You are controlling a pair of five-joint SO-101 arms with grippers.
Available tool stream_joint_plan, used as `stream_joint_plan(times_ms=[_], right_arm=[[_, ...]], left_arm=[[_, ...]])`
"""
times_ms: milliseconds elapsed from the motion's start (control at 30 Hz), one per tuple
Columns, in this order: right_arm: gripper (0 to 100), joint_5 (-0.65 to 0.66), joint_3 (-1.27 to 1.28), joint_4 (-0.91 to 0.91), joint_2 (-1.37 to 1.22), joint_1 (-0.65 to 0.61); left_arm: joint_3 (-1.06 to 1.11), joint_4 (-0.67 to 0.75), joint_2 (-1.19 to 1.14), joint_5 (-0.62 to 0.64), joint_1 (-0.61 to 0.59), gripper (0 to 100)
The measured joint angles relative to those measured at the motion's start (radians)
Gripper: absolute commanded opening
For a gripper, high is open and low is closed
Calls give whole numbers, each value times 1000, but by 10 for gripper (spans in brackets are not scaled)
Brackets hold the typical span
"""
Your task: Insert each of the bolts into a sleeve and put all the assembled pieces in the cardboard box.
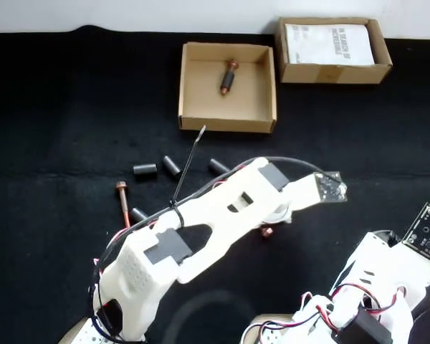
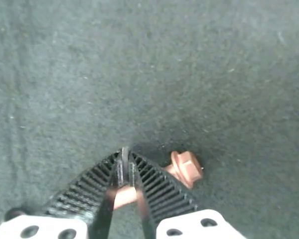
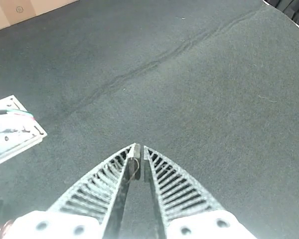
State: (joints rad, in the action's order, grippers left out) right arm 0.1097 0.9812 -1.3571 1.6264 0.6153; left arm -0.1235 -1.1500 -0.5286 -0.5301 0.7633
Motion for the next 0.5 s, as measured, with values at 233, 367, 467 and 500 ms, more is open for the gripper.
stream_joint_plan(times_ms=[233, 367, 467, 500], right_arm=[[6, 0, 44, 0, 0, 0], [6, 0, 49, 0, 0, 0], [6, 0, 52, 0, 0, 0], [6, 0, 52, 0, 0, 0]], left_arm=[[-2, -40, 0, 0, -5, 8], [-5, -61, 0, -2, -5, 8], [-14, -135, 3, -2, -5, 8], [-14, -152, 9, -2, -5, 8]])
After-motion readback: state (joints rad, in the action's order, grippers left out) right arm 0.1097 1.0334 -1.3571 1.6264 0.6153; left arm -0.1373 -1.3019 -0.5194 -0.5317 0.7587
